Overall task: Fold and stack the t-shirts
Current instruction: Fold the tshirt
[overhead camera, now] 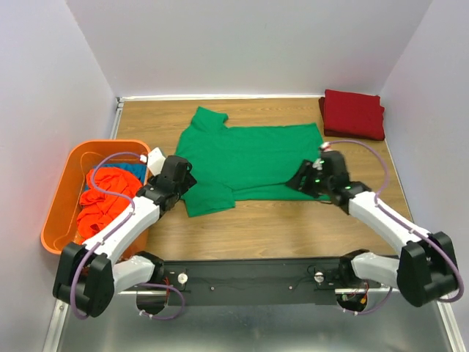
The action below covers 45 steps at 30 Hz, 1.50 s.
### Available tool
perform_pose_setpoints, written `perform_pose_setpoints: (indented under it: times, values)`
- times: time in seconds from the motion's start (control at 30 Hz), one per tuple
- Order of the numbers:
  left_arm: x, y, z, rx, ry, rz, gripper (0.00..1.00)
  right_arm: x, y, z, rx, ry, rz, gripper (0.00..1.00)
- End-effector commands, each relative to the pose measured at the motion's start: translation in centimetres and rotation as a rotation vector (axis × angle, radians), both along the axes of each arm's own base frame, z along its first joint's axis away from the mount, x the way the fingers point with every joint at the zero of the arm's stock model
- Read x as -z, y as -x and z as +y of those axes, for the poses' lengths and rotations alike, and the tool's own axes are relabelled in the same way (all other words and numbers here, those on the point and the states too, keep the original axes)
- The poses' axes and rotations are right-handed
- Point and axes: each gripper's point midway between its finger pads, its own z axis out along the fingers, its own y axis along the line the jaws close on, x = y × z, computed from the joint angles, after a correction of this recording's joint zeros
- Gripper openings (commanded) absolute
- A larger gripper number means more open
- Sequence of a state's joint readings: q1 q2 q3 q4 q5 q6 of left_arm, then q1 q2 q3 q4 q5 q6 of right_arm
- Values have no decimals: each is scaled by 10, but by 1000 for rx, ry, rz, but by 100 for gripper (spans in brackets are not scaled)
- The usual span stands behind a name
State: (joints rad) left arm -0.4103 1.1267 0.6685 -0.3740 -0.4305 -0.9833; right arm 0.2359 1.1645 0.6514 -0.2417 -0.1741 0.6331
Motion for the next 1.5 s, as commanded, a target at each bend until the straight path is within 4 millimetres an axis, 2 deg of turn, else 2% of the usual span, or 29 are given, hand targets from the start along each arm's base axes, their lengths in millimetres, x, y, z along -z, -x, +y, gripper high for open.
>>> perform_pose_setpoints:
  times: [0.0,0.03,0.07,0.13,0.17,0.23,0.27,0.4,0.43,0.47,0.5,0.77,0.83,0.87,0.9,0.93,1.0,1.1,1.2,1.23,1.37,1.4,1.47]
  values:
    - [-18,0,-12,78,25,-44,76,-6,5,65,-107,-23,-82,62]
    - [-21,0,-16,101,29,-51,75,-4,6,77,-126,-6,-96,62]
    - [-24,0,-17,109,30,-64,75,4,15,104,-196,-4,-98,62]
    - [-32,-3,-19,132,27,-89,75,4,16,132,-251,-19,-116,61]
    - [-39,-3,-22,153,36,-111,74,17,22,151,-288,4,-108,61]
    - [-48,-4,-23,160,41,-139,74,15,21,174,-310,5,-126,59]
    - [-57,-5,-23,164,45,-165,74,29,26,185,-334,24,-101,58]
    - [-71,-7,-22,172,35,-195,74,36,27,209,-359,14,-96,54]
    - [-75,-7,-22,173,32,-200,74,47,29,212,-360,19,-73,52]
    - [-76,-7,-22,175,33,-202,74,46,30,219,-369,10,-76,52]
    - [-78,-8,-23,176,32,-205,74,56,32,222,-367,18,-56,52]
    - [-80,-10,-26,191,38,-219,73,81,36,238,-366,31,-15,52]
    - [-80,-10,-26,194,38,-222,73,83,37,242,-365,25,-11,47]
    - [-79,-10,-26,197,35,-219,73,87,38,241,-364,29,2,40]
    - [-79,-10,-27,199,36,-221,73,88,37,243,-361,26,4,40]
    - [-80,-11,-27,202,38,-223,73,86,37,245,-360,17,5,31]
    - [-79,-12,-28,210,35,-225,73,84,36,247,-361,7,7,24]
    - [-79,-15,-30,221,29,-227,72,73,33,255,-377,-7,-4,21]
    - [-77,-18,-32,229,16,-220,72,52,22,269,-406,-28,-13,18]
    - [-78,-21,-33,232,15,-223,72,50,19,270,-412,-22,-14,19]
    - [-73,-30,-38,251,-2,-195,72,37,-3,277,-420,-81,8,17]
    - [-77,-33,-39,250,-1,-204,72,30,-9,280,-420,-100,2,16]
    - [-76,-37,-41,256,-9,-196,72,30,-22,277,-406,-117,15,16]
